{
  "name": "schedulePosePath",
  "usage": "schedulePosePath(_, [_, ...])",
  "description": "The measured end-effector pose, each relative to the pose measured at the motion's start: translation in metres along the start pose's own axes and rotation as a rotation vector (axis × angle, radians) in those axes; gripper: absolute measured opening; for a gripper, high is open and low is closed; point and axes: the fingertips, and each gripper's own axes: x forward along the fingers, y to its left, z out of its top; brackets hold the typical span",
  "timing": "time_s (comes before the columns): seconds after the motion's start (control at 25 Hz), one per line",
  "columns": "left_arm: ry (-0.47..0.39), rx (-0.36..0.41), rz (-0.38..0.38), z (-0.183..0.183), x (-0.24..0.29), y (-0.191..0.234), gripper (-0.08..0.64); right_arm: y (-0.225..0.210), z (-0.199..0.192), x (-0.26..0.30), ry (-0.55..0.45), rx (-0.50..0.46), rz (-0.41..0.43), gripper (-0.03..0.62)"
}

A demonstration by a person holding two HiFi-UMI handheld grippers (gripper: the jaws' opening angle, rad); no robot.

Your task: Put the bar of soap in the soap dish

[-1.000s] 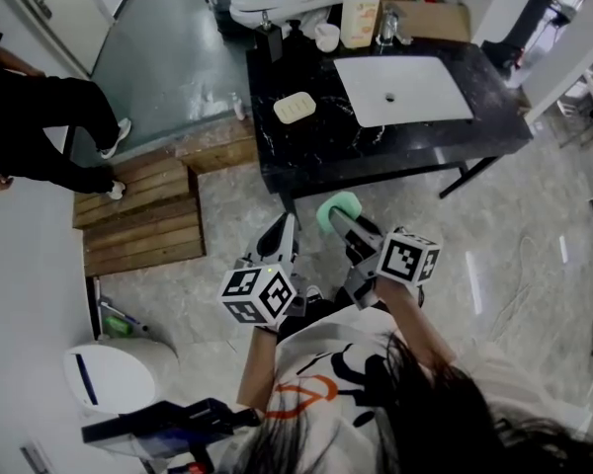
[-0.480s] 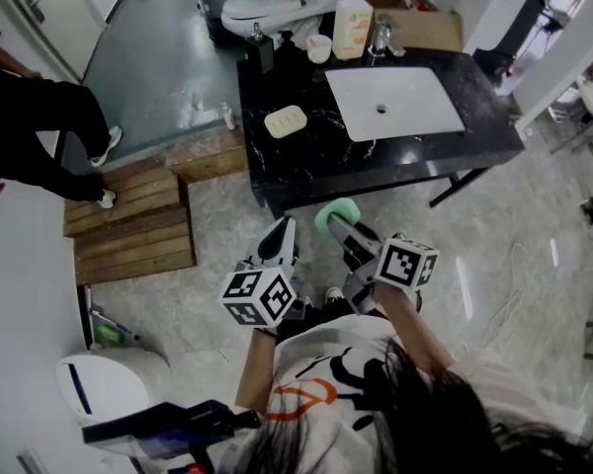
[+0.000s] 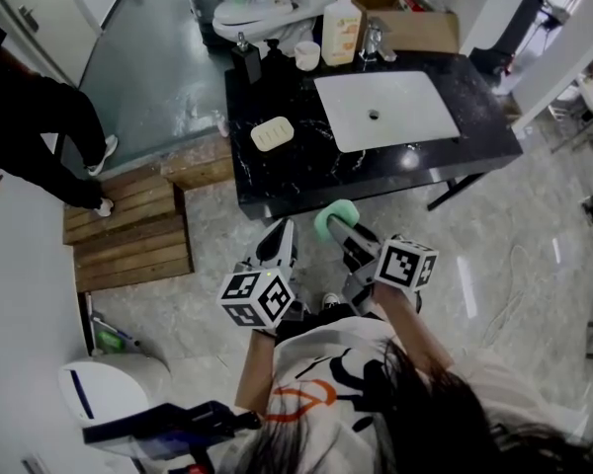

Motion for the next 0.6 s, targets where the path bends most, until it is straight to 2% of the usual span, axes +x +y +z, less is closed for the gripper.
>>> schedulePosePath(0.32, [0.005, 0.019, 0.008, -0.003, 0.029, -0.018, 0.002, -0.024, 0.024, -0.006, 0.009, 0.011, 0.008, 0.114])
schedulePosePath(0.6, [-0.007, 0.016, 0.065, -0.008, 0.035, -0.019, 0.002, -0.032, 0.027, -0.001, 0.061, 0.012, 0.04, 0.114])
